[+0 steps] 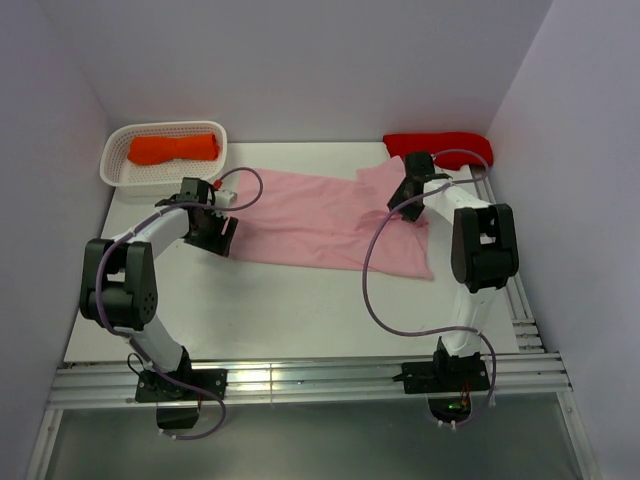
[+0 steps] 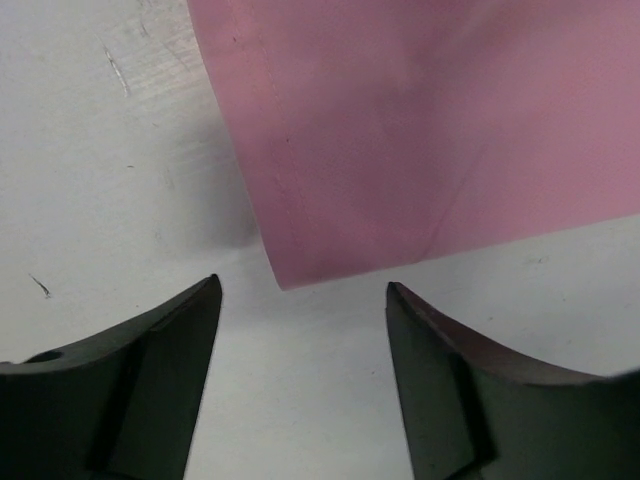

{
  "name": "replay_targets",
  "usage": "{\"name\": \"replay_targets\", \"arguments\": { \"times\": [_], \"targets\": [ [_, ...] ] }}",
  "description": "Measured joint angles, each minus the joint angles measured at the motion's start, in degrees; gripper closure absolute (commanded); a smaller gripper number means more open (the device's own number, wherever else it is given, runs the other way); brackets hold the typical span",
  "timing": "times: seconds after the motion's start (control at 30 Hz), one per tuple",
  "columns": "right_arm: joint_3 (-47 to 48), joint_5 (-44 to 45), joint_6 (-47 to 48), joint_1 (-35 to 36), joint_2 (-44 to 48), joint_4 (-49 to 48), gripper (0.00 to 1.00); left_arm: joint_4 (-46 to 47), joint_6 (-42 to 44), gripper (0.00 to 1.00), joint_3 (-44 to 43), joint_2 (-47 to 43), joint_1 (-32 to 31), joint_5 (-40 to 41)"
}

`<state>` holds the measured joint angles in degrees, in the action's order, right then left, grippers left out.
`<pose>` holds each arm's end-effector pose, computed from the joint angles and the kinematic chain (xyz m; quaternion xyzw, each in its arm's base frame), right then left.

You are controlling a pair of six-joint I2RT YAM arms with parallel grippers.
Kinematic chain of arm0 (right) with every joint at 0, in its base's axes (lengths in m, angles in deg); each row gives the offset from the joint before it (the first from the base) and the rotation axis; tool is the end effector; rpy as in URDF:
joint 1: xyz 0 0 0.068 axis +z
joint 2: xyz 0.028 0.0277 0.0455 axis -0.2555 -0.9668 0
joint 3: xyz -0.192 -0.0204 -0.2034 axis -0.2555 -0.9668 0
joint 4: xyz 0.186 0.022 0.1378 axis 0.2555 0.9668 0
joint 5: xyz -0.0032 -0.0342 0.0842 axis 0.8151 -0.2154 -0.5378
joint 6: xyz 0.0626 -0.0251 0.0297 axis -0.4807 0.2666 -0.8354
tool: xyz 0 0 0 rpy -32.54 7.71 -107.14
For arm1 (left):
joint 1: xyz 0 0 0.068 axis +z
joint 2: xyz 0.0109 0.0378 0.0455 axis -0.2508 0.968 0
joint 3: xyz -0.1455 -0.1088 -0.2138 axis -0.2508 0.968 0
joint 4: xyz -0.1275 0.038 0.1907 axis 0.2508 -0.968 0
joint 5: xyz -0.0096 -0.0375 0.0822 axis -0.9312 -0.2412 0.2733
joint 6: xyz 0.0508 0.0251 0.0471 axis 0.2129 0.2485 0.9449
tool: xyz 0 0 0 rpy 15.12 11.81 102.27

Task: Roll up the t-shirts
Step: Fold the tshirt

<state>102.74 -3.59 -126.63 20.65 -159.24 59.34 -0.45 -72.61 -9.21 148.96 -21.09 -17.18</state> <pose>0.3971 0.0363 0.1831 0.2823 0.9192 0.0711 0.2652 0.3159 -0.0433 0.1879 0.1694 0.9620 -0.0446 0.2095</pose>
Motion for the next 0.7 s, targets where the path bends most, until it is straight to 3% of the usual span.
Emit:
{"name": "replay_targets", "arguments": {
  "times": [0.07, 0.23, 0.47, 0.7],
  "targets": [
    [0.0, 0.11, 0.15, -0.22, 0.46, 0.17, 0.42, -0.15, 0.63, 0.23, 0.68, -0.59, 0.02, -0.07],
    [-3.91, 0.92, 0.31, -0.79, 7.34, 0.81, 0.42, -0.96, 0.81, 0.21, 1.07, -3.48, 0.94, -1.29],
    [-23.45, 2.56, -1.53, -0.94, 33.77, 0.11, 0.42, -4.02, 0.96, 0.2, -0.39, -5.55, 5.2, -8.22],
    [-42.21, 2.16, -5.44, -1.03, 50.88, 0.17, 0.41, -5.11, 0.55, 0.19, -0.46, -3.04, 5.7, -13.33]
  ]
}}
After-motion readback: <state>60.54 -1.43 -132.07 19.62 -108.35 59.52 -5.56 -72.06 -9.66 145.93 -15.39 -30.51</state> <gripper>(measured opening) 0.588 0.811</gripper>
